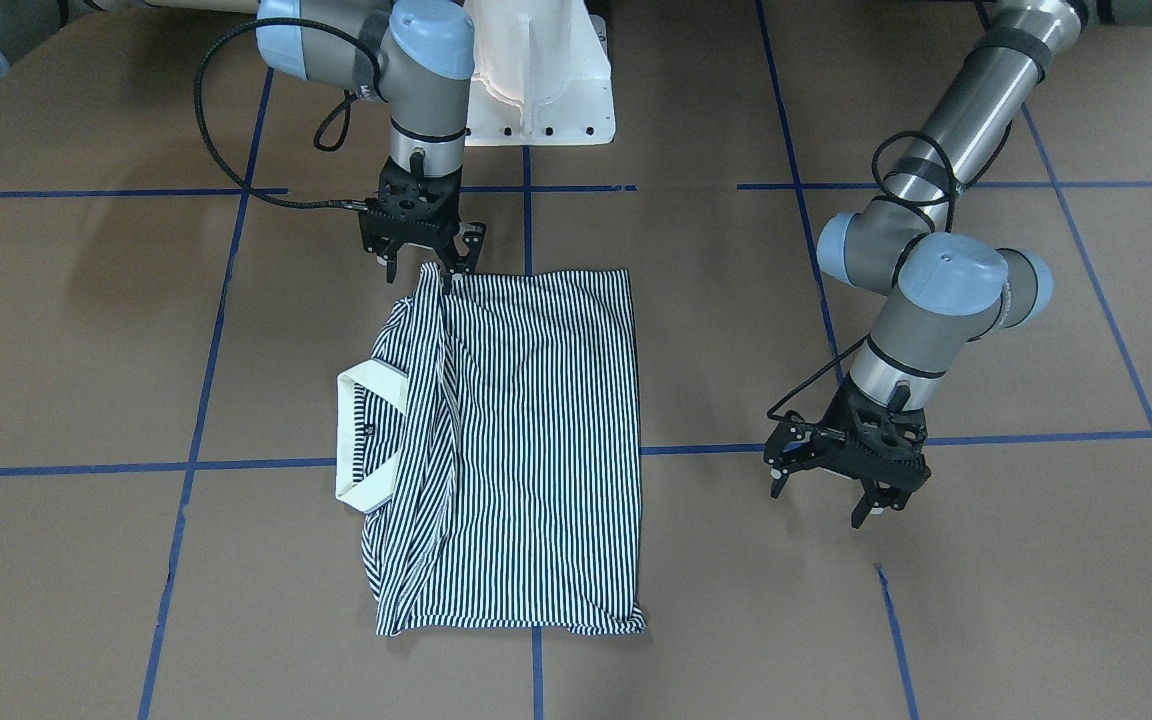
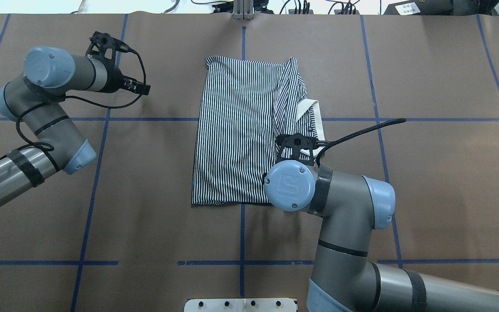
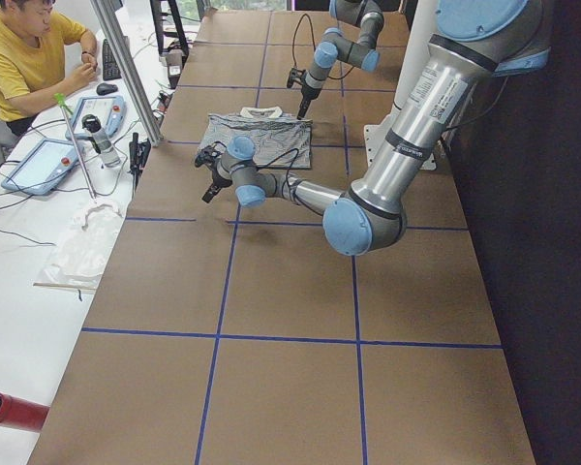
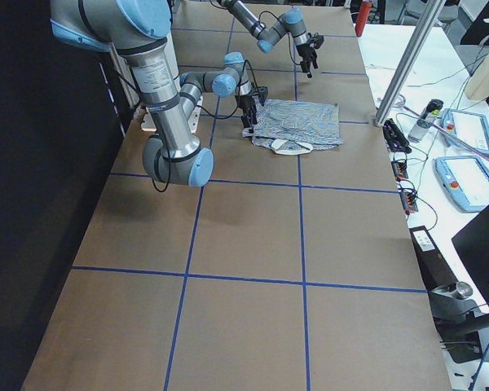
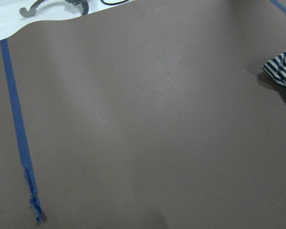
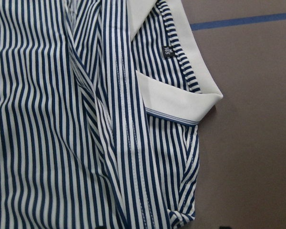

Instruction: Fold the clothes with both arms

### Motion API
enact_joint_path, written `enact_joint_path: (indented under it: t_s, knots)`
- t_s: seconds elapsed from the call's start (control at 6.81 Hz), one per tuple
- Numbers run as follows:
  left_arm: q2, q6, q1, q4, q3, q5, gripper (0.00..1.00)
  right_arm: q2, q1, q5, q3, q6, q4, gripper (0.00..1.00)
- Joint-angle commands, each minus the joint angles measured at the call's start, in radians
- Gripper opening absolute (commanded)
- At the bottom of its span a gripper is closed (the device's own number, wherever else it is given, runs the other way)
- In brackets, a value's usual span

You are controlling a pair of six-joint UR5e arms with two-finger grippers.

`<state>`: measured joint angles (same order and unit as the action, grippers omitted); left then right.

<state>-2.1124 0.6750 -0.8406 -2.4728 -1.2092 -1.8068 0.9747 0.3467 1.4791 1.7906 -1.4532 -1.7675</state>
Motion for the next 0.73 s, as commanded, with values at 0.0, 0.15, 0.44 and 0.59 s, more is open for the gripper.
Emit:
enact_joint_path:
  t_s: [0.0,0.15,0.44,0.59]
  knots:
    - [0.0,0.0,0.0,0.0,0.0,0.0,1.0,-0.078,0.0,0.015,-0.124,0.06,-0.009,0.54]
    - [0.002,0.0,0.0,0.0,0.0,0.0,1.0,-0.083,-0.002,0.023,-0.135,0.068,-0.01,0.53]
    - [0.009,0.0,0.002,-0.005,0.0,0.0,1.0,-0.08,0.002,0.026,-0.137,0.127,-0.038,0.33]
    - [0.014,0.002,0.003,-0.005,0.0,0.0,1.0,-0.08,0.009,0.024,-0.131,0.164,-0.064,0.28]
